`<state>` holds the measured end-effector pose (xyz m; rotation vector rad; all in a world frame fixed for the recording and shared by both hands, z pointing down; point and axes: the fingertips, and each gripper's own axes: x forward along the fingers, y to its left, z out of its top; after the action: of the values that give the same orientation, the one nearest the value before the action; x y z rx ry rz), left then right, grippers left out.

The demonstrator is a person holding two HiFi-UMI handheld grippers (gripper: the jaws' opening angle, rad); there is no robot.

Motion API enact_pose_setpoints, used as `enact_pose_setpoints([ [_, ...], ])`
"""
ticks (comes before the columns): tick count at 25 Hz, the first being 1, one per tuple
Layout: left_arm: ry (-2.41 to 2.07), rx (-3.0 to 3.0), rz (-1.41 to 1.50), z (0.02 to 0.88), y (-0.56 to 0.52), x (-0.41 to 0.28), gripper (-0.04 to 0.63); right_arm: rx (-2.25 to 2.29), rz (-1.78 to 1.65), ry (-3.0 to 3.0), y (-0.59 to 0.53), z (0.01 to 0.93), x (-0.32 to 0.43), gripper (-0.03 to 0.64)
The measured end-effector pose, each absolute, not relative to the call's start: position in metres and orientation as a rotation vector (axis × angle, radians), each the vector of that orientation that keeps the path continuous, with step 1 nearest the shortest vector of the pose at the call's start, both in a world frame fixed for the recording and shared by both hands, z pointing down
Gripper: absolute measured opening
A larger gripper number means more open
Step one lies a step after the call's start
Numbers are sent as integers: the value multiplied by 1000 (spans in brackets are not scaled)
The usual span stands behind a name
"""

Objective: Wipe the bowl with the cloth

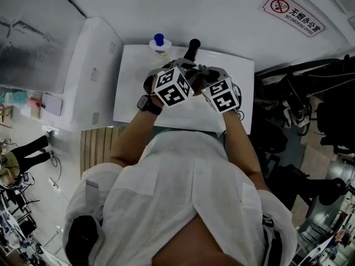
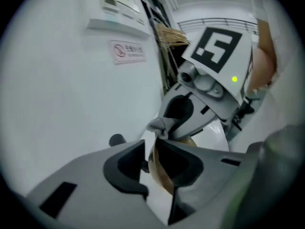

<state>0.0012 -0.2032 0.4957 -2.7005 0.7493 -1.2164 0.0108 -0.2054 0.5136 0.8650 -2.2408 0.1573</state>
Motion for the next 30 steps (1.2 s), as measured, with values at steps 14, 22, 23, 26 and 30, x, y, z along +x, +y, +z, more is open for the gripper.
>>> enact_pose_setpoints([
  [14,1399,-2788,-810,463,-237,-7,124,1671,922,-2511,-244,463,74,59],
  [22,1077,-2680,-1239,487,-228,-12,83,1414,435,-2374,-237,476,61,60],
  [23,1031,-2661,-1277,489,-226,-12,83,1360,368,-2352,-237,477,59,60],
  [26,908,-2598,-1373,495,-222,-12,86,1193,185,-2285,-235,480,48,60],
  [30,743,-2513,-1493,500,-215,-13,84,946,-56,-2190,-226,483,29,60],
])
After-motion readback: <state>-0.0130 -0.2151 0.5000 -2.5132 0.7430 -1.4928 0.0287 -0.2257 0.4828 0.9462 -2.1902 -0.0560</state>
